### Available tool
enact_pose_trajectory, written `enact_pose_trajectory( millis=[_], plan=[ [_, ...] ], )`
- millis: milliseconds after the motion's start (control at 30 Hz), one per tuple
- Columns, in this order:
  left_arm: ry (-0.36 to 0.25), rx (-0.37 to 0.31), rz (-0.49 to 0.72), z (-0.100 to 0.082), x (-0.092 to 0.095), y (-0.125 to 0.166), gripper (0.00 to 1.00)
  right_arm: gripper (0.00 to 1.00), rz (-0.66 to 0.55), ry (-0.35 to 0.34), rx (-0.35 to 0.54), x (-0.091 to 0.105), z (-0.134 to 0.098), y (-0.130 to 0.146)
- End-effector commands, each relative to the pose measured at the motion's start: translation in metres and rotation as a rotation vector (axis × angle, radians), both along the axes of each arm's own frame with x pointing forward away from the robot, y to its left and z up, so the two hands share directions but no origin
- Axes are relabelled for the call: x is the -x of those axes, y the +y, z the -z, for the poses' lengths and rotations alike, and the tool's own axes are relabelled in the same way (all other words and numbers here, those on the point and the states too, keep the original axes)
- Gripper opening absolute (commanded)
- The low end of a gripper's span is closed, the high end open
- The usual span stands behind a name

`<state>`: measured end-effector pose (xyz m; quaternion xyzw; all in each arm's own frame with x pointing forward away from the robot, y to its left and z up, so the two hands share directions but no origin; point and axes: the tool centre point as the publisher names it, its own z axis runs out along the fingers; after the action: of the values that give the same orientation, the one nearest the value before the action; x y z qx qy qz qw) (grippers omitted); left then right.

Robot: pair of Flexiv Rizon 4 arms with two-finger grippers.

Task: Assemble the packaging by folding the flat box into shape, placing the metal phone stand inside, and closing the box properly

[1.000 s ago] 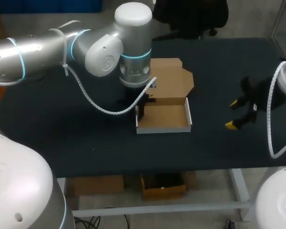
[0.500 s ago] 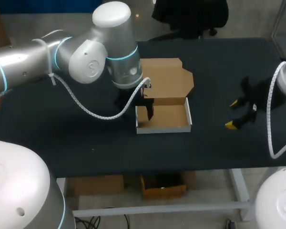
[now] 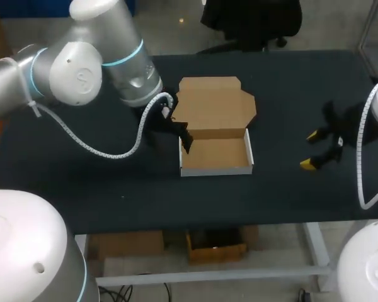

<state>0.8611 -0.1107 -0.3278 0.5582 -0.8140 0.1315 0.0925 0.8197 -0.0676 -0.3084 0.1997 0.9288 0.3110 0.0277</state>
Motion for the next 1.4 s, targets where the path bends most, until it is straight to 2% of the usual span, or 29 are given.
enact_pose_trajectory(
  millis=[33, 200, 367, 567, 767, 933, 1267, 1400],
  plan=[
    [-0.024, 0.118, 0.028, -0.026, 0.024, 0.031, 1.0, 1.0, 0.001, 0.003, -0.017, 0.002, -0.002, -0.005],
    [-0.024, 0.139, 0.02, -0.041, 0.034, 0.054, 1.0, 1.0, 0.034, 0.009, -0.011, 0.004, -0.005, -0.008],
    [-0.04, 0.128, -0.044, -0.056, 0.046, 0.08, 1.0, 1.0, 0.094, 0.008, 0.007, 0.008, -0.012, -0.016],
    [-0.049, 0.127, -0.091, -0.075, 0.057, 0.108, 1.0, 1.0, 0.179, 0.038, 0.004, 0.009, -0.017, -0.028],
    [-0.077, 0.081, -0.19, -0.092, 0.066, 0.129, 1.0, 1.0, 0.304, 0.073, 0.011, 0.009, -0.024, -0.044],
    [-0.076, 0.061, -0.24, -0.104, 0.07, 0.143, 1.0, 1.0, 0.418, 0.104, 0.036, 0.009, -0.031, -0.056],
    [-0.032, 0.005, -0.3, -0.126, 0.08, 0.163, 1.0, 1.0, 0.646, 0.185, 0.09, 0.009, -0.056, -0.079],
    [-0.031, -0.014, -0.33, -0.131, 0.082, 0.169, 1.0, 1.0, 0.739, 0.229, 0.092, 0.006, -0.059, -0.089]
  ],
)
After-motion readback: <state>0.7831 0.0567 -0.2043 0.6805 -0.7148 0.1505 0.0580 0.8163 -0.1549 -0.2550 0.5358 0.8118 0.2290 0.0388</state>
